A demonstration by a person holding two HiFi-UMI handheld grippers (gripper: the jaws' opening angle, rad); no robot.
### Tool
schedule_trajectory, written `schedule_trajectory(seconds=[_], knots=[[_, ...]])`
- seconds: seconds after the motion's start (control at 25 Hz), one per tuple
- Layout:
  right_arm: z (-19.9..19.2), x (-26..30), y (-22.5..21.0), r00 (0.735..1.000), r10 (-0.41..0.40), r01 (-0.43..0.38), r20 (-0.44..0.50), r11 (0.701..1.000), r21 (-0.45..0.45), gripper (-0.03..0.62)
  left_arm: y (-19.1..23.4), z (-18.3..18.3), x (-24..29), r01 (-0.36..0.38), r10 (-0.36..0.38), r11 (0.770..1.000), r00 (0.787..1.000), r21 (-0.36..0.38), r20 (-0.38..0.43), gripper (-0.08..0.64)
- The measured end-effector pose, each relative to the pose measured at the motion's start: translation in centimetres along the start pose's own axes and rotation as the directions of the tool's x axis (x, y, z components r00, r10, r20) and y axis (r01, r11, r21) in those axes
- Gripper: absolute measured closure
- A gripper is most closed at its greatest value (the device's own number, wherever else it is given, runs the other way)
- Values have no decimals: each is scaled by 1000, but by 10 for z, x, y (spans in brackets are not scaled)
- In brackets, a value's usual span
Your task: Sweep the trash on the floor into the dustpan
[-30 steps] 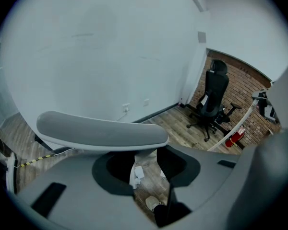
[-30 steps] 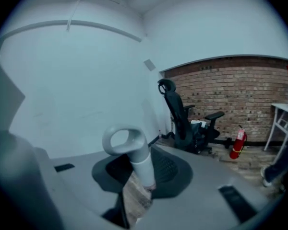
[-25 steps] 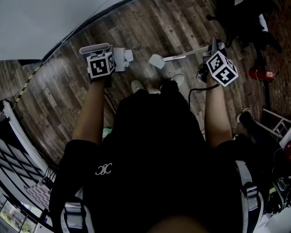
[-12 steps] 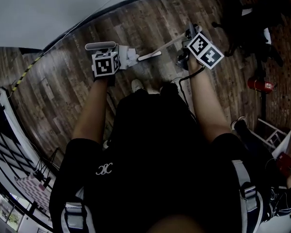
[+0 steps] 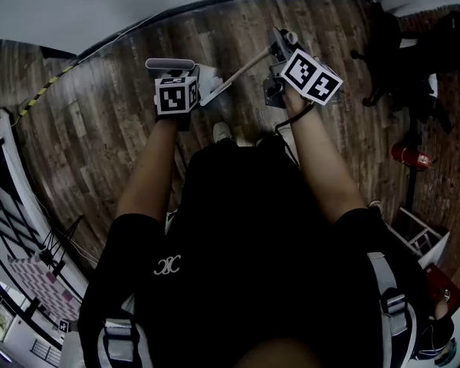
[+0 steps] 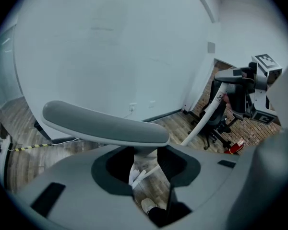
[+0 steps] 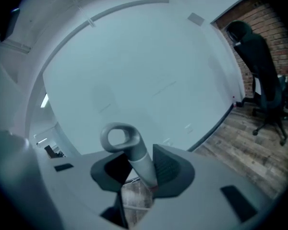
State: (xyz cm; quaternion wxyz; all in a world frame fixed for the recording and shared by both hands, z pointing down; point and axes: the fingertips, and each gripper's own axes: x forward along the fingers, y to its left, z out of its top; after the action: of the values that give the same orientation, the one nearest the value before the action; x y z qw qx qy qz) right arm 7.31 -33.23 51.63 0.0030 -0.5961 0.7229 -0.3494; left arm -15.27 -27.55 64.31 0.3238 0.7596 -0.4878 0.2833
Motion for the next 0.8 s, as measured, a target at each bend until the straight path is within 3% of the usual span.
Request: schedule_trajectory(seconds=[0.2, 0.36, 0.64, 0.8], knots=[[8, 2, 24, 996, 81, -81, 27, 996, 27, 469, 5, -4, -2, 2, -2, 1000, 1000, -8, 3, 413], [13, -6, 34, 993, 117, -116, 23, 993, -28, 472, 5, -4, -2, 3, -3, 1000, 1000, -7, 2, 413], [18, -32, 12, 997, 75, -73, 7, 988, -133, 479, 3, -8, -1, 9, -9, 1000, 1000, 3, -3, 413], [25, -38, -9, 999, -11, 16, 33, 986, -168, 480, -1, -12, -3, 10, -10, 1000, 1000, 8, -7, 413]])
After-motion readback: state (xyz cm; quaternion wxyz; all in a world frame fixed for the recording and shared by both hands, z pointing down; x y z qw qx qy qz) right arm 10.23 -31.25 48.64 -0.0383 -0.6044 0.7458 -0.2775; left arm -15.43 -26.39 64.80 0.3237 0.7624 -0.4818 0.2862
